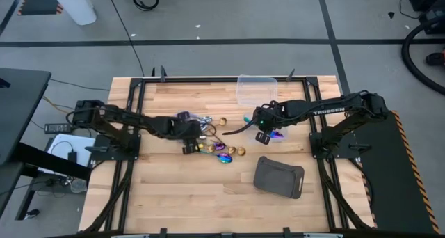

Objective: Sort silverware by color (type)
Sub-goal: Put the violet spoon into the top transparent bin

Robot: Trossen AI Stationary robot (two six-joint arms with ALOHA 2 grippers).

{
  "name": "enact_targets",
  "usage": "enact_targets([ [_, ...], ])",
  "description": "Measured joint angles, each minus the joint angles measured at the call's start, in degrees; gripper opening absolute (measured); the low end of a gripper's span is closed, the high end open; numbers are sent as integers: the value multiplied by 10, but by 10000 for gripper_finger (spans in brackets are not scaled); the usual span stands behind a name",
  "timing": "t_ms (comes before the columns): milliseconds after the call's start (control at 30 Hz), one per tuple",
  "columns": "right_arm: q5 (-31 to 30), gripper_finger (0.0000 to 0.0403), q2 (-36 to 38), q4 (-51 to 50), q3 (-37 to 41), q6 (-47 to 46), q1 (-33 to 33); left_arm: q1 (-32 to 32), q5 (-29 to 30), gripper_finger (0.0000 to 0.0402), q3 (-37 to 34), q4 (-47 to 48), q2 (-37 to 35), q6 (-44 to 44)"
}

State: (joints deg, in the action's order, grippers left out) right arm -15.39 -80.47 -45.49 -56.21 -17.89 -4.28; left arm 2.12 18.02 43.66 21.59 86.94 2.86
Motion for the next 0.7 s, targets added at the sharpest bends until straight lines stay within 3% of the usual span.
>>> enact_targets([
  [200,-7,89,0,18,0,10,1,54,-89,169,0,17,9,63],
  [500,-13,89,0,44,0,34,1,39,-65,167,0,30,44,91],
  [700,-12,89,0,50,0,40,5,37,-62,132,3,32,64,101],
])
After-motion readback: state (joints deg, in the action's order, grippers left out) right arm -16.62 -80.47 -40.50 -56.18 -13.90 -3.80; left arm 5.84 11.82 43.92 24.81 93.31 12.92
